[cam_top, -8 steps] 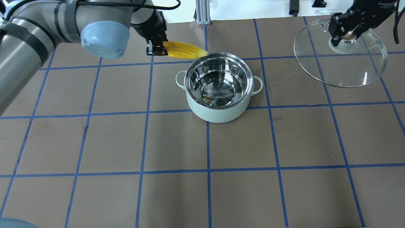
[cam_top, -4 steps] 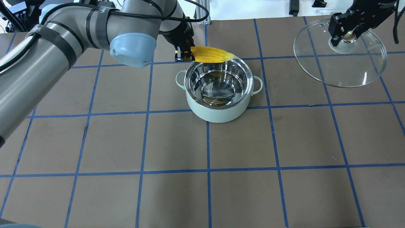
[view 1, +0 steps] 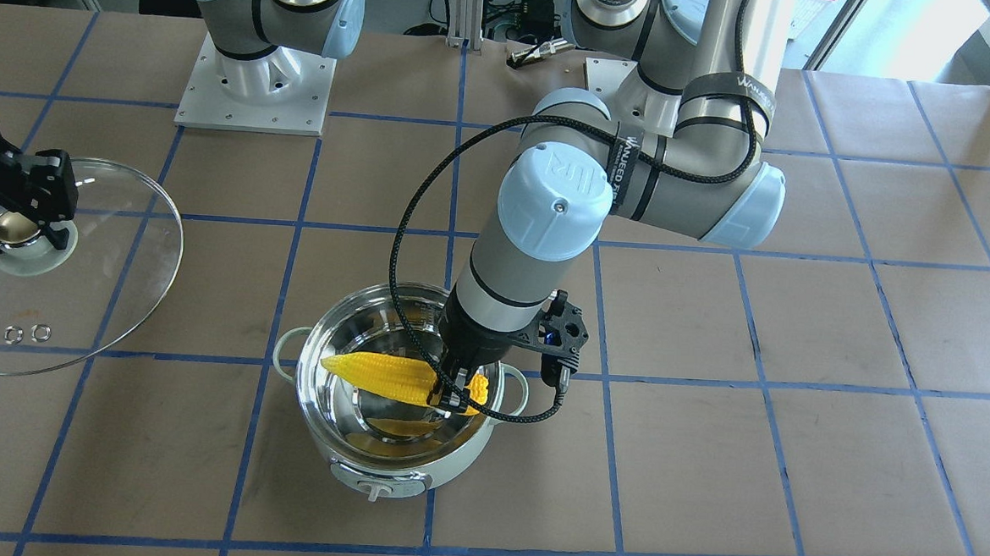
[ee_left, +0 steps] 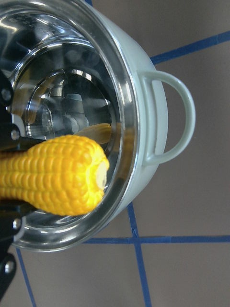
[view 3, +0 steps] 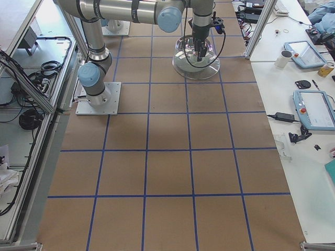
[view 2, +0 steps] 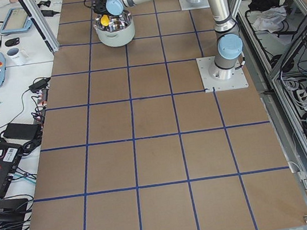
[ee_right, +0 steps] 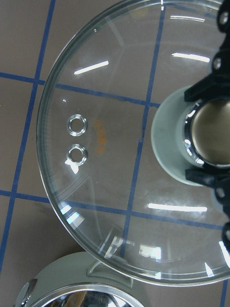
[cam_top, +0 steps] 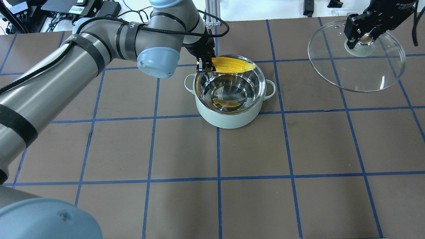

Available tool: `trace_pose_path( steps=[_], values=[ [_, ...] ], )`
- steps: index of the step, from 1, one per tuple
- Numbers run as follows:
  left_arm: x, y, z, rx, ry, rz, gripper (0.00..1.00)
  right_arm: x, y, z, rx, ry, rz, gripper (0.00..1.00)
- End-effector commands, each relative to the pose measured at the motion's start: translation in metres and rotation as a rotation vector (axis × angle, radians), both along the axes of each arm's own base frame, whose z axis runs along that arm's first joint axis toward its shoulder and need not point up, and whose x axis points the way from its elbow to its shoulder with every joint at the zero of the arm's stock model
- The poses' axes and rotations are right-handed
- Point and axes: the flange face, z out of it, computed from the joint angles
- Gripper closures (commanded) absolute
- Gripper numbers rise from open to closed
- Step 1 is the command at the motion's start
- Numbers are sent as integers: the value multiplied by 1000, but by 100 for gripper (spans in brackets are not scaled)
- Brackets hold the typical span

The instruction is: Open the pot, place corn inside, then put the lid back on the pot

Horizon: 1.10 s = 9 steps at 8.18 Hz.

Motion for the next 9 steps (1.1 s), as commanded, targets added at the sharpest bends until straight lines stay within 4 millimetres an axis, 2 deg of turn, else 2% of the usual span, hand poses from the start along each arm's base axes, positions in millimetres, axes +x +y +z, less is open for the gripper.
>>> trace_pose_path(
  steps=[1,4,5,6,7,9],
  values=[
    [-8,-2,-23,69,49,47,95,0,0,0,1,0,0,79],
    [-9,-7,-41,90,43,51,64,1,0,-1,2,-4,0,79],
    [-10,-7,-47,98,39,48,39,3,0,0,-5,-21,0,79],
    [-14,-4,-42,97,43,64,12,3,0,0,-5,-21,0,79],
    [-23,1,-33,97,53,102,0,3,0,0,-4,-21,0,79],
    [-32,8,-11,43,78,88,0,3,0,1,-6,-21,-3,79]
  ],
)
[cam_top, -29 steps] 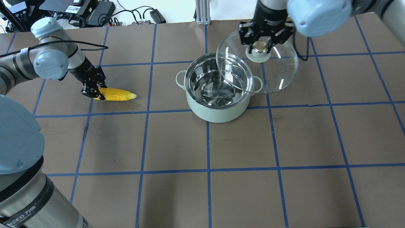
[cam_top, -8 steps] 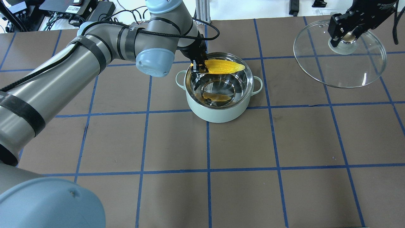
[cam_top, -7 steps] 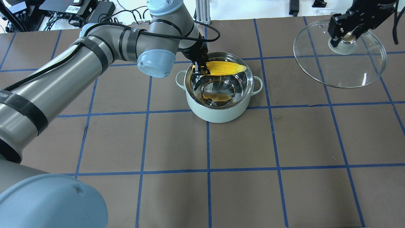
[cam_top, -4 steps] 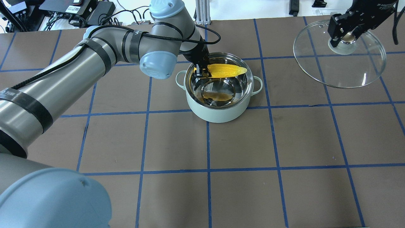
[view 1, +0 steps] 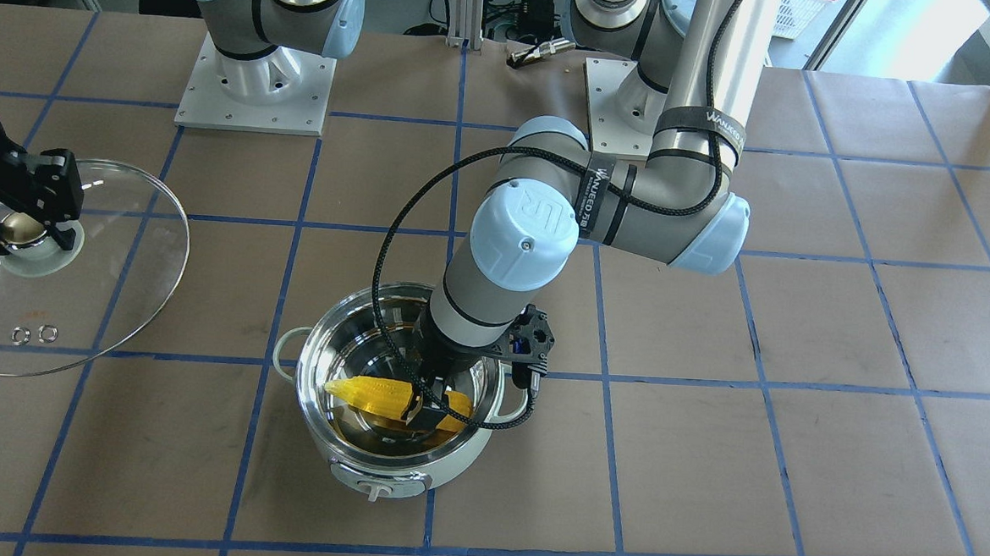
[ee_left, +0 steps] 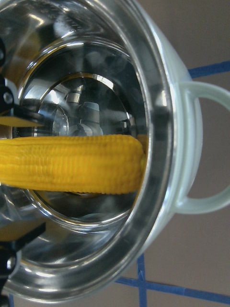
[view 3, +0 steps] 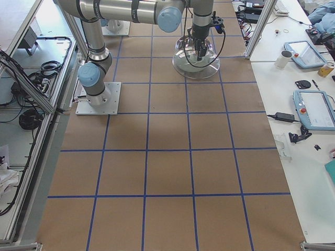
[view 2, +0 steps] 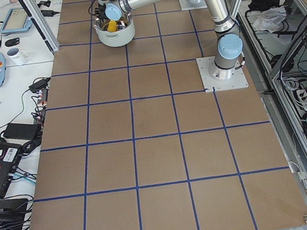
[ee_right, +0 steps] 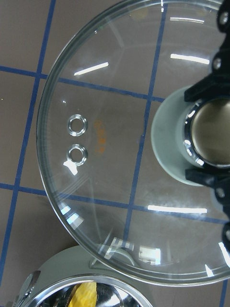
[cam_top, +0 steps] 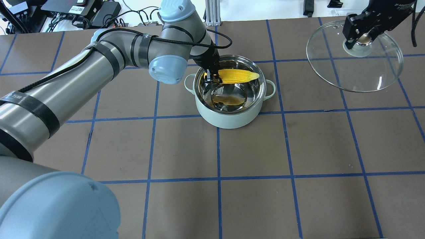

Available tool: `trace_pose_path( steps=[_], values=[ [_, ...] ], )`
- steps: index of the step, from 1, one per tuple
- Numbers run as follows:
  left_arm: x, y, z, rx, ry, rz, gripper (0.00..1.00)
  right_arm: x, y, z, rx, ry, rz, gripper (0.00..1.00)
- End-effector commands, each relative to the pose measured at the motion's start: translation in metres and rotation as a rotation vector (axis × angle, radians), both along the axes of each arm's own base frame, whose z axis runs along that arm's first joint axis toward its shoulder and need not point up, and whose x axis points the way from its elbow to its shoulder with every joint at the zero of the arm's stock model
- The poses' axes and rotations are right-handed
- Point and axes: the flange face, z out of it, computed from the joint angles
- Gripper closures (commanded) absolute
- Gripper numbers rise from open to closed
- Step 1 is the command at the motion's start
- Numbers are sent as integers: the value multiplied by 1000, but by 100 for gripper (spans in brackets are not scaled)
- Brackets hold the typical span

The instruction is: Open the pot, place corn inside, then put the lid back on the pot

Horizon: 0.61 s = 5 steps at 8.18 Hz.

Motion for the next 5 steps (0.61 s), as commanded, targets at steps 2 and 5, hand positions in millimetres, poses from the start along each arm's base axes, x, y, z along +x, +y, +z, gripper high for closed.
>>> trace_pose_path(
  steps=[2,5],
  values=[
    [-6,11,35,-78,7,-85,0,4,0,3,-11,-9,-8,79],
    [-1,13,51,-243,-56,-530,0,33,-1,10,-35,-33,-74,79]
  ],
)
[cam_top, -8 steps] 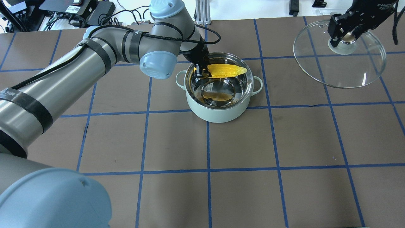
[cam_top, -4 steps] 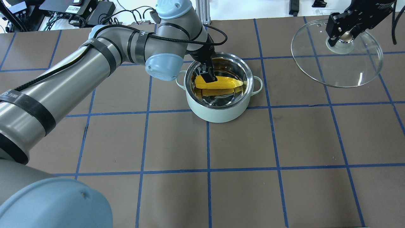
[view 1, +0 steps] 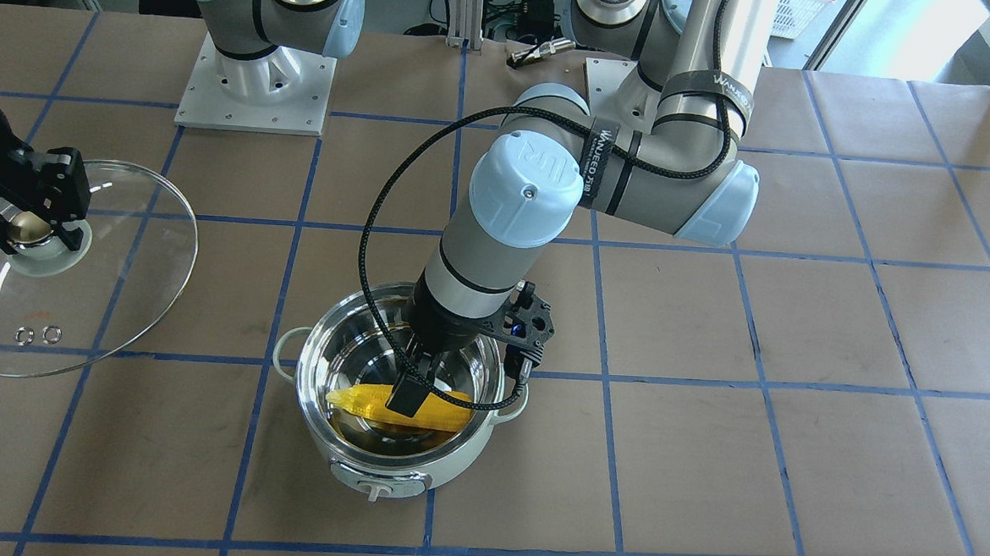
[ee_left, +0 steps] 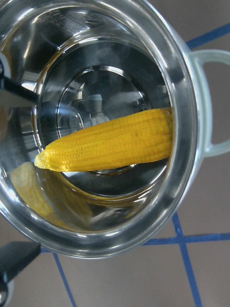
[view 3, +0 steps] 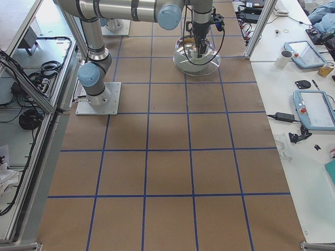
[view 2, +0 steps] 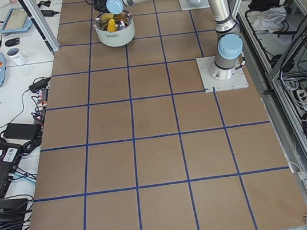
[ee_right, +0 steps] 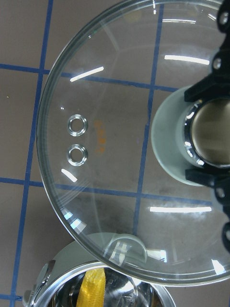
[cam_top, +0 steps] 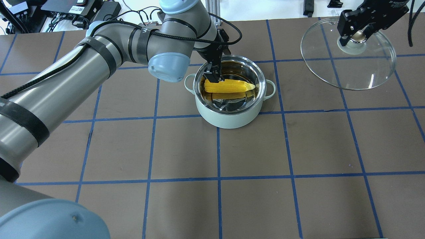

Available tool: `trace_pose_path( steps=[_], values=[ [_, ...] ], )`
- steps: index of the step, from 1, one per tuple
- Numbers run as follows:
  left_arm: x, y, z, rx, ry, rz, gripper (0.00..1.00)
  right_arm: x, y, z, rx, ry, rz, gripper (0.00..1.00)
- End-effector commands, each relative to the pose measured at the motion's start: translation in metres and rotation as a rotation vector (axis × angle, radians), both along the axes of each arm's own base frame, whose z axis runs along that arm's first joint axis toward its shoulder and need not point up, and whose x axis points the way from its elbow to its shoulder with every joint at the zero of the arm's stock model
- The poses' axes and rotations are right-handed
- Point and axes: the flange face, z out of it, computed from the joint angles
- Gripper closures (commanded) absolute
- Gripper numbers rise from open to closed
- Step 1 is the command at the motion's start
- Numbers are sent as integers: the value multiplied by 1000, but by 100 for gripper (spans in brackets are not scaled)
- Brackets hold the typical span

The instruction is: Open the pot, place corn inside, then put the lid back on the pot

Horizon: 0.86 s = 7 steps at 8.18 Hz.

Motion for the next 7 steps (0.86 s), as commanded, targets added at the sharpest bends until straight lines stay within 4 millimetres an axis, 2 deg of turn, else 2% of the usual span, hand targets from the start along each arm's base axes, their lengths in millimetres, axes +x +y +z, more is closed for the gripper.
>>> trace_pose_path(
  steps=[1,3,4,5,6,7],
  values=[
    [13,3,26,-204,-111,-489,0,32,-6,0,-21,-9,-49,78],
    [82,-14,41,-208,-274,-655,0,49,-10,-6,-25,-12,-91,78],
    [115,-18,61,-250,-306,-731,0,70,-23,-19,-44,-19,-86,79],
    [147,-23,77,-292,-339,-802,0,105,-28,-28,-61,-26,-106,79],
    [171,-24,85,-297,-359,-873,0,144,-32,-36,-70,-45,-150,78],
    [189,-16,95,-265,-356,-925,0,181,-36,-49,-67,-61,-168,79]
  ],
)
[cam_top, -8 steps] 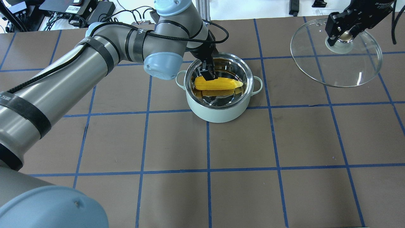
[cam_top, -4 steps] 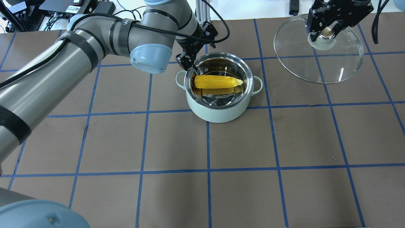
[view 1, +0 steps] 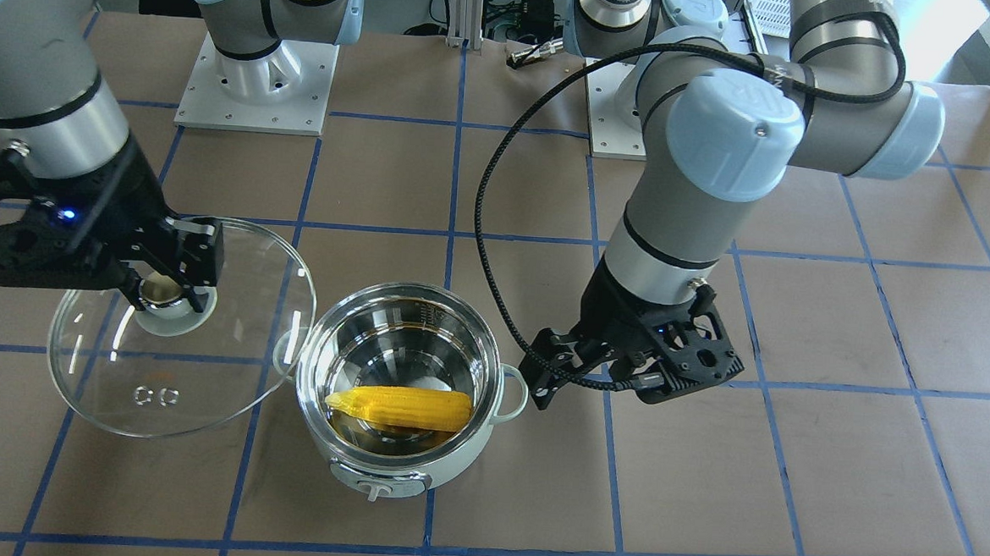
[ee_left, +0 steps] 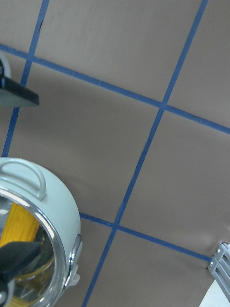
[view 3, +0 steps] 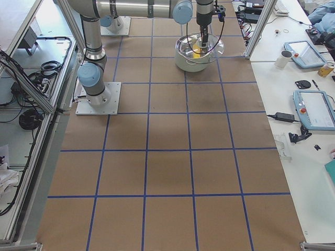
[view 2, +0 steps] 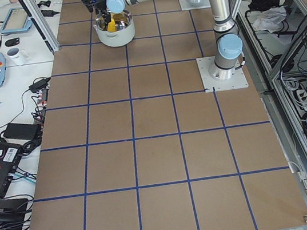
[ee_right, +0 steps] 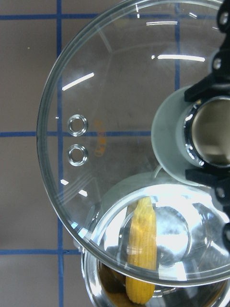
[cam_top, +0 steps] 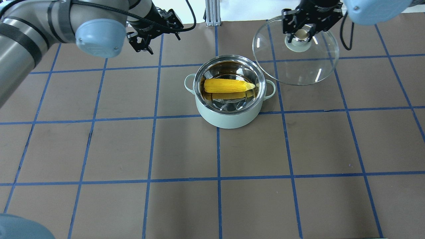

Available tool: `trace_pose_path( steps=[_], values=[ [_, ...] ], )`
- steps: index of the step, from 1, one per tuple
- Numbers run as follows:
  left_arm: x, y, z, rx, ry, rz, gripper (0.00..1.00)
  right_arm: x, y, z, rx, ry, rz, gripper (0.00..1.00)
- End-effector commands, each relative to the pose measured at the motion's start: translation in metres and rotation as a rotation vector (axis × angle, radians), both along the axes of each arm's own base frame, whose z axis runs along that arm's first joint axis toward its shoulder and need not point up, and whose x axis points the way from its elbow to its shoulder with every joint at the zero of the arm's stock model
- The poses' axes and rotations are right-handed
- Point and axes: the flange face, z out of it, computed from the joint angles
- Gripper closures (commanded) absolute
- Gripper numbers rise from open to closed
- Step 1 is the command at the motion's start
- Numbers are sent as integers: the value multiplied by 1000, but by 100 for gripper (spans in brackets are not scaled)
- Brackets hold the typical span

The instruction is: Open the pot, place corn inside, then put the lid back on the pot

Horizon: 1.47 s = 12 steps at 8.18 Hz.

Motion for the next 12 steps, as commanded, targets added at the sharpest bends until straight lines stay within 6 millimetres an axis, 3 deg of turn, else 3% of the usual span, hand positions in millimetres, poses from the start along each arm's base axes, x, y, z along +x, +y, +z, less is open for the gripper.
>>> trace_pose_path(
  steps=[1,2,3,4,5,7,9,12],
  values=[
    [59,17,35,27,-122,-193,0,104,-8,-34,-11,-80,-90,79],
    [81,32,60,18,-337,-257,0,126,-10,-52,19,-126,-111,79],
    [90,48,86,8,-430,-240,0,138,-13,-70,49,-129,-136,80],
    [90,61,97,-4,-431,-242,0,147,-13,-79,67,-144,-153,80],
    [89,60,96,-12,-431,-233,0,152,-15,-89,86,-152,-169,81],
    [90,49,75,22,-438,-237,0,156,-21,-105,92,-155,-190,81],
    [84,50,73,28,-371,-249,0,169,-13,-109,98,-144,-173,81],
    [73,47,60,34,-258,-267,0,167,-8,-118,113,-130,-175,80]
  ],
)
